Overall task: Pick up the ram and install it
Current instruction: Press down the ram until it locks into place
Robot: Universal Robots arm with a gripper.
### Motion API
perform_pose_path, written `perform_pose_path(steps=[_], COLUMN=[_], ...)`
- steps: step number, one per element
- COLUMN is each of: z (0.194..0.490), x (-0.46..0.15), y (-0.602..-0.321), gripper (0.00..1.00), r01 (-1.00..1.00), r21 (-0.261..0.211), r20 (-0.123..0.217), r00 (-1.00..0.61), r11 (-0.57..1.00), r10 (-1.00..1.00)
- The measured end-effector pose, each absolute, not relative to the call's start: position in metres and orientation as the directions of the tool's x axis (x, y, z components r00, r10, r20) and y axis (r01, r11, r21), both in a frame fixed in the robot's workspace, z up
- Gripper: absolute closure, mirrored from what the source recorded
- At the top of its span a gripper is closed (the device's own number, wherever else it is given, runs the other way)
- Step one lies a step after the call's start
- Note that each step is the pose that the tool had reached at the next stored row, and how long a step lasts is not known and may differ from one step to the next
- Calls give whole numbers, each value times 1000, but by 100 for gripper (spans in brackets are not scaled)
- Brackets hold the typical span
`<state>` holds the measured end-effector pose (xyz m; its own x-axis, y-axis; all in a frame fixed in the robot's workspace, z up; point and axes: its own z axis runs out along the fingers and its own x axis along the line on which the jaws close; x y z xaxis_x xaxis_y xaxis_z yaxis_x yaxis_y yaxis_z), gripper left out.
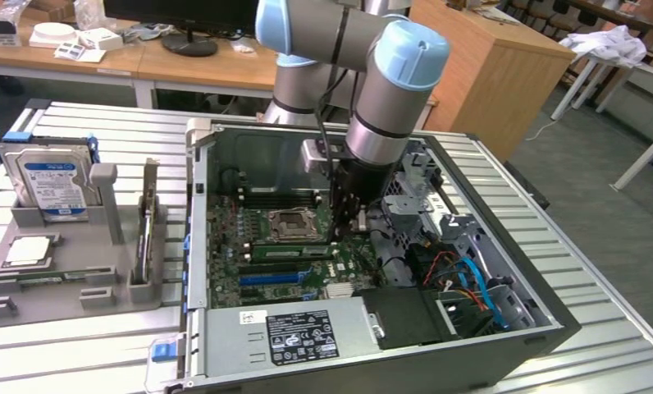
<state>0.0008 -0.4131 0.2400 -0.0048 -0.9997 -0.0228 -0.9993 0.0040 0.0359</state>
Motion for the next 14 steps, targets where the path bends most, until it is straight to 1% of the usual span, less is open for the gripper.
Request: perform_pose_path(steps=[4, 14], z=[246, 246], x=[1, -7], y=[-413, -413], gripper=[90, 90], r01=[-999, -999], r21=[36, 35], r20=[-23, -23], r00=[-5, -5], r11=[4, 4], r10=[-1000, -1000])
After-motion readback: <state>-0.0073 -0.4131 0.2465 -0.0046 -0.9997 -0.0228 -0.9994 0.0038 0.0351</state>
